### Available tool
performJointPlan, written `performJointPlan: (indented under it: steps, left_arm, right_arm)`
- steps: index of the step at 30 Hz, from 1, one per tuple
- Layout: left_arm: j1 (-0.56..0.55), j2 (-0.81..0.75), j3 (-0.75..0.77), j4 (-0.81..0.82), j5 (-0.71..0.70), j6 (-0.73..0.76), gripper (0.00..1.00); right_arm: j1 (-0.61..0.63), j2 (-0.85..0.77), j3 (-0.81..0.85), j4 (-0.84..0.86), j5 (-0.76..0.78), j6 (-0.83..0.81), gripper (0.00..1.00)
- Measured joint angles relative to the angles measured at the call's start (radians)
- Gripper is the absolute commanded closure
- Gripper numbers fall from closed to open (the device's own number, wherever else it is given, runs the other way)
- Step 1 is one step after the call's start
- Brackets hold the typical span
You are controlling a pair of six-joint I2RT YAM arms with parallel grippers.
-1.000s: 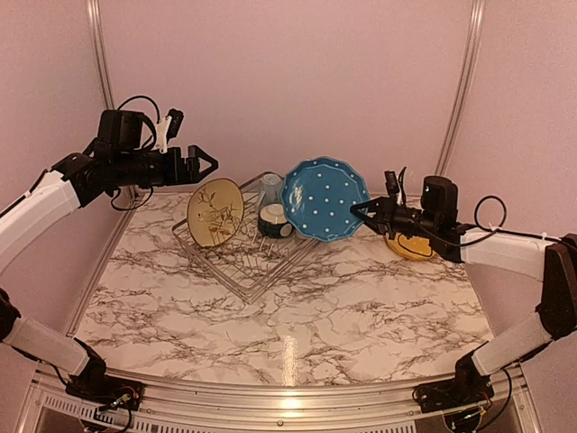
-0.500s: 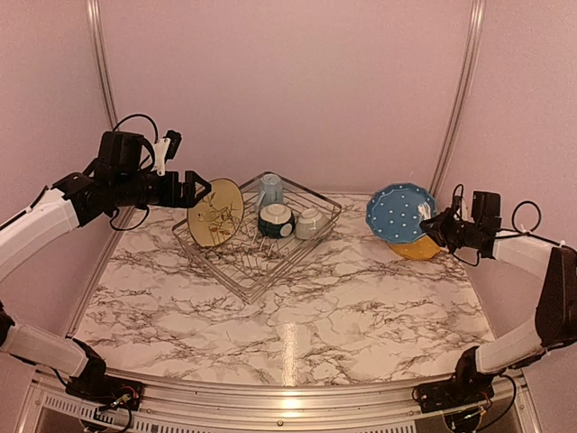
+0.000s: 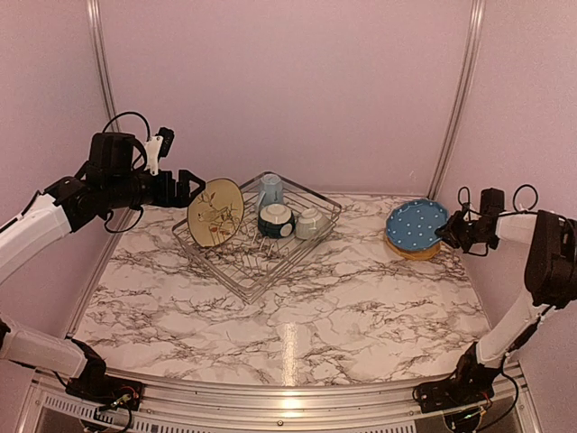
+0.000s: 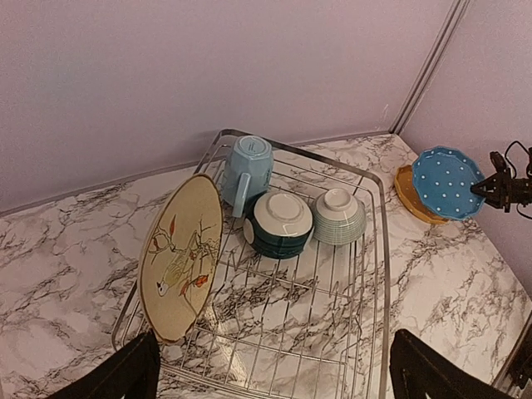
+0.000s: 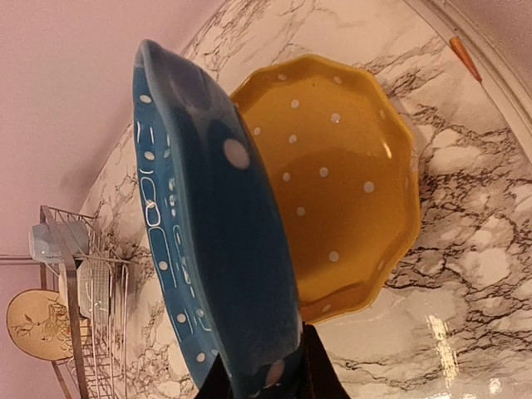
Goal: Unload the mixed dishes from the dish rack
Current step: Place the plate with another plate.
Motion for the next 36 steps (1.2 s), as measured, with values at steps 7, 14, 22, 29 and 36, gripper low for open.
performJointPlan:
  steps: [7, 14, 22, 29, 36]
  left_arm:
    - [0.002, 0.0, -0.005, 0.002, 0.001, 0.0, 0.01]
    - [0.003, 0.0, -0.009, 0.003, 0.003, 0.0, 0.01]
    - [0.003, 0.008, -0.009, 0.004, 0.011, -0.001, 0.01]
    - [0.003, 0.015, -0.009, 0.004, 0.013, -0.001, 0.01]
    - [0.004, 0.017, -0.009, 0.004, 0.028, -0.005, 0.01]
  right_arm:
    - [-0.059, 0.137, 0.171, -0.105, -0.034, -0.082, 1.0]
    - [-0.062, 0.272, 0.281, -0.177, -0.087, -0.143, 1.0]
    - [-0.068, 0.324, 0.284, -0.167, -0.151, -0.131, 1.0]
    - [-0.069, 0.339, 0.284, -0.155, -0.171, -0.136, 0.94]
    - [-0.07, 0.347, 0.304, -0.187, -0.16, -0.172, 0.83]
